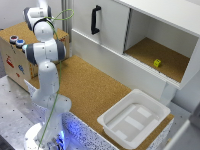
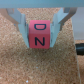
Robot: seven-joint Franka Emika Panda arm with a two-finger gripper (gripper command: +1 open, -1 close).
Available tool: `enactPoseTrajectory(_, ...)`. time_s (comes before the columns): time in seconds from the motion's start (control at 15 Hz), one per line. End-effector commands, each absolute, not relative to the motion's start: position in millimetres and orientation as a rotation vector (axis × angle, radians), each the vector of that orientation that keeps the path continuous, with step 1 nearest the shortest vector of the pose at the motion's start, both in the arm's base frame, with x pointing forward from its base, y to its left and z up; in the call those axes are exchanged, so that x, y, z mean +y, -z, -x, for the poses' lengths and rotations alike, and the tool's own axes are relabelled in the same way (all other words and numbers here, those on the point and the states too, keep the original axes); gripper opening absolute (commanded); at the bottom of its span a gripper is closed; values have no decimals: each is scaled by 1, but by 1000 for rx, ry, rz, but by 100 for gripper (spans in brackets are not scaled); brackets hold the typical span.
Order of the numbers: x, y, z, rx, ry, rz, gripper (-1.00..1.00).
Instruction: Take the pink block and turn it right
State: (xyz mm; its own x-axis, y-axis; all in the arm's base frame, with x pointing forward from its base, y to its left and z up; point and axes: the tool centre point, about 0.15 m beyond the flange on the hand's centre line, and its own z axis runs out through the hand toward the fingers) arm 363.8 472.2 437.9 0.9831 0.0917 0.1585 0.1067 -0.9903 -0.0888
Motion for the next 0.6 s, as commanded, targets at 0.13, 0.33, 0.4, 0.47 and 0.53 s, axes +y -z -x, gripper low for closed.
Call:
enactPoseTrajectory(0.13,485,-448,-372,-131,114,3117,-100)
enactPoseTrajectory(0.33,485,-448,-372,-131,114,3117,-100)
enactPoseTrajectory(0.4,472,-438,-364,-151,235,3032,100)
enactPoseTrajectory(0.47,468,-438,-366,-126,247,3052,100)
enactPoseTrajectory(0.53,465,-440,-367,-100,271,3054,100)
